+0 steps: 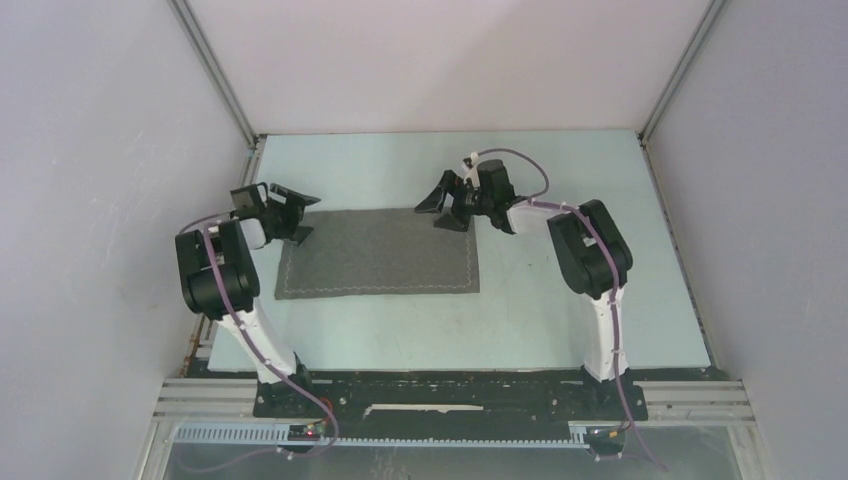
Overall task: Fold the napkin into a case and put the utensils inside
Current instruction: Smooth out the rectangle-folded napkin at the center of the board, then pick up the rectangle-folded napkin from the center of the board.
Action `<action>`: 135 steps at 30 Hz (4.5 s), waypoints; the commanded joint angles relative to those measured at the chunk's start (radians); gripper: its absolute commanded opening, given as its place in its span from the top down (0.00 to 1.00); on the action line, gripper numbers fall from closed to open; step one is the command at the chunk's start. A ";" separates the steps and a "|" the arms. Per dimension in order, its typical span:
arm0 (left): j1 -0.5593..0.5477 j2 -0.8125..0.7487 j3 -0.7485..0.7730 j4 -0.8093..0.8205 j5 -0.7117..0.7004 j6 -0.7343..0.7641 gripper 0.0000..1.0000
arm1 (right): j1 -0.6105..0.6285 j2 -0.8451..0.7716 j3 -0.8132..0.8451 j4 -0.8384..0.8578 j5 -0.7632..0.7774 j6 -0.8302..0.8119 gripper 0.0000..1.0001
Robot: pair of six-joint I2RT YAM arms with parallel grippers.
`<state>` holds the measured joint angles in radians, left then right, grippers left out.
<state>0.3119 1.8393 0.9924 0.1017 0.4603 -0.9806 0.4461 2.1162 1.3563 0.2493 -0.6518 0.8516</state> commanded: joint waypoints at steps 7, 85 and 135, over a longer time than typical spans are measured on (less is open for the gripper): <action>0.069 0.123 0.072 0.183 0.036 -0.103 0.08 | -0.066 0.100 0.005 0.145 0.003 0.111 0.00; 0.095 0.096 0.371 -0.144 0.037 0.130 0.00 | -0.238 0.069 0.105 -0.113 -0.090 -0.042 0.00; 0.010 -0.288 -0.113 -0.833 -0.342 0.581 0.27 | -0.136 -0.733 -0.418 -0.635 0.106 -0.451 0.03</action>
<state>0.3237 1.6009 0.9043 -0.7059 0.1566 -0.4355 0.3012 1.3949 0.9337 -0.4366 -0.5320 0.3912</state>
